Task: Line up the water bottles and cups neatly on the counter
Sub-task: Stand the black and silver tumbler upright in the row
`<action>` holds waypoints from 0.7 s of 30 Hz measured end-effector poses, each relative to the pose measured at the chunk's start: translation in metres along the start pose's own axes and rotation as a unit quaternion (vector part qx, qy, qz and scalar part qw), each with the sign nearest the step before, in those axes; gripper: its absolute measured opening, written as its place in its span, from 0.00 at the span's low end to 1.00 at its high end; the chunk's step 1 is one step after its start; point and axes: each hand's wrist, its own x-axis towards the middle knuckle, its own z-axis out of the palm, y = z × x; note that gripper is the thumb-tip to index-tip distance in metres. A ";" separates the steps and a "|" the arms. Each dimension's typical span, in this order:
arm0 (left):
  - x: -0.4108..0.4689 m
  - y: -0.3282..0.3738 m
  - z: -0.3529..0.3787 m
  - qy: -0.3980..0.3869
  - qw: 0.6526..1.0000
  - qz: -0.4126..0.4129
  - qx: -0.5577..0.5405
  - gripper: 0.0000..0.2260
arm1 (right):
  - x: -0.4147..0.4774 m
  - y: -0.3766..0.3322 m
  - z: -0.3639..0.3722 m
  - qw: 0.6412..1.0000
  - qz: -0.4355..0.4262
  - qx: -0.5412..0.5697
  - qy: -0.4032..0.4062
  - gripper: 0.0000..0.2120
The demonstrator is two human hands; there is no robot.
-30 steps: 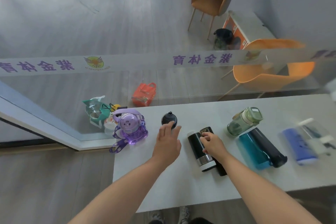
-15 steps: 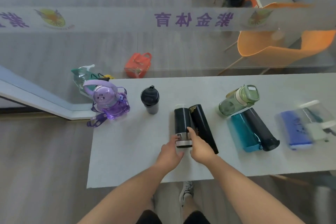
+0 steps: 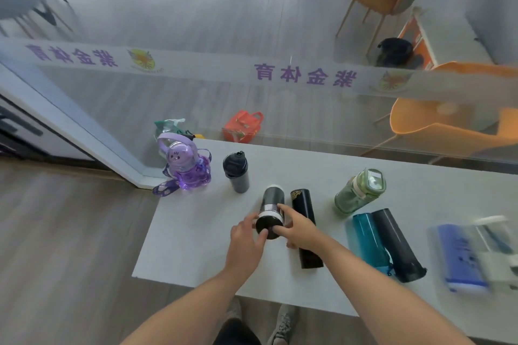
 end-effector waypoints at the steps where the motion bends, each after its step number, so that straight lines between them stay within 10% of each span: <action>1: 0.001 0.006 -0.003 0.018 1.000 0.010 -0.001 0.19 | -0.001 -0.006 -0.005 1.000 -0.010 0.003 0.004 0.33; 21: 0.053 0.046 -0.024 0.010 0.948 0.203 0.247 0.23 | 0.027 -0.029 -0.045 0.984 -0.011 0.056 0.166 0.23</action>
